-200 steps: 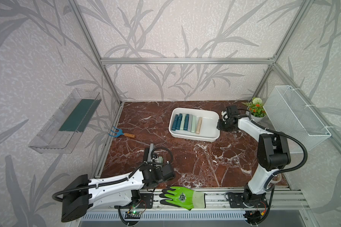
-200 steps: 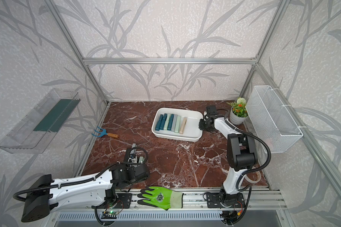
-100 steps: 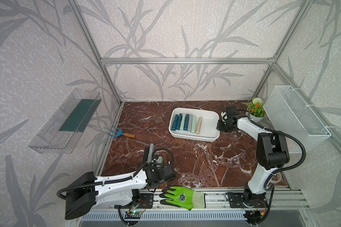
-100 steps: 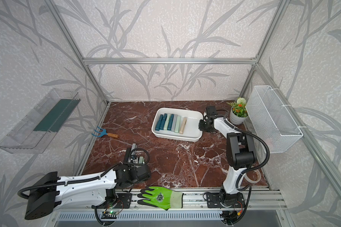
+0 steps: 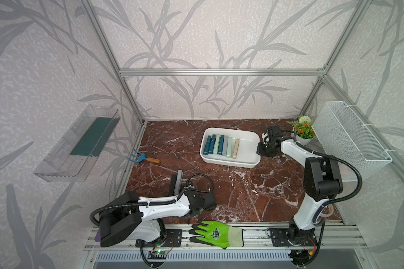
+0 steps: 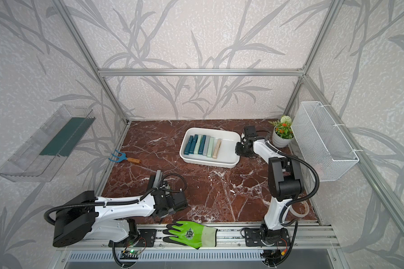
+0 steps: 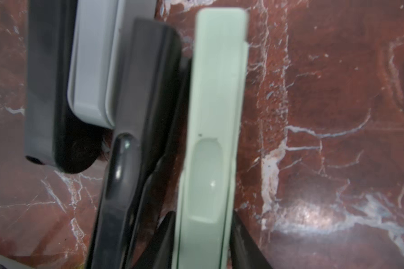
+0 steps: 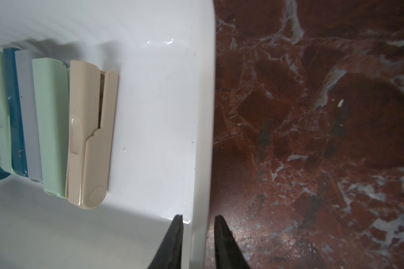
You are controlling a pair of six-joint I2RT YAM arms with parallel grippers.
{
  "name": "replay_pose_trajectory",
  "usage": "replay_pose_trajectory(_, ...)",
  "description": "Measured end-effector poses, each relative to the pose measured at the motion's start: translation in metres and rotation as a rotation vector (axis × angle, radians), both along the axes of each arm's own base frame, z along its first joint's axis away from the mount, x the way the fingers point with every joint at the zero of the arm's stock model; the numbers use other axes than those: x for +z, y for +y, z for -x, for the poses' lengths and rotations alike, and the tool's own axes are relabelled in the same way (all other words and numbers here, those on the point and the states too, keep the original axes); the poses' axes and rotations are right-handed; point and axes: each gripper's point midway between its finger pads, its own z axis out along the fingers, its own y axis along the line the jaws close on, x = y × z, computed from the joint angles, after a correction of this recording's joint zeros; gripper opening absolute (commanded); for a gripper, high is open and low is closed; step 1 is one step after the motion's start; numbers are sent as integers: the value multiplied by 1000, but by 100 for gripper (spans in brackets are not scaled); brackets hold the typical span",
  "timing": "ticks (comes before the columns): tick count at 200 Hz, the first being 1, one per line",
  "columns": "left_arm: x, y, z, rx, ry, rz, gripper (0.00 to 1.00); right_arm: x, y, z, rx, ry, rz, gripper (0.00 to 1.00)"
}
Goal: Put the pruning pliers into the storage box
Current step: Pick up the pruning pliers from the center of the board, then place the pruning pliers in the storage box.
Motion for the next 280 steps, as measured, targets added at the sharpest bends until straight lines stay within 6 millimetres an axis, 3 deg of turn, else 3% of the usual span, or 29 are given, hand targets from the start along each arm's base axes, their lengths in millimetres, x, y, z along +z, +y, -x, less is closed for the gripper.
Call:
replay_pose_trajectory(100,21,-18,-22,-95,-85,69,16,-4,0,2,-3,4,-1,24)
replay_pose_trajectory(123,33,-24,-33,-122,-100,72,15,-5,0,3,-3,7,-1,24)
replay_pose_trajectory(147,71,-44,-64,-164,-156,124,15,-5,0,3,-3,7,-1,23)
replay_pose_trajectory(179,149,-75,-123,-261,-278,208,16,-7,2,3,-5,4,-18,23)
replay_pose_trajectory(192,178,-94,-150,-321,-313,237,17,-10,3,5,-9,9,-28,23)
replay_pose_trajectory(213,206,-131,-193,-414,-323,268,17,-13,4,8,-12,16,-41,23)
replay_pose_trajectory(234,202,-177,-224,-522,-291,311,17,-12,6,10,-16,9,-57,23)
replay_pose_trajectory(250,182,-207,-238,-596,-238,336,17,-10,8,10,-17,6,-69,23)
replay_pose_trajectory(280,146,-245,-256,-689,-160,354,17,-7,10,6,-16,-14,-86,23)
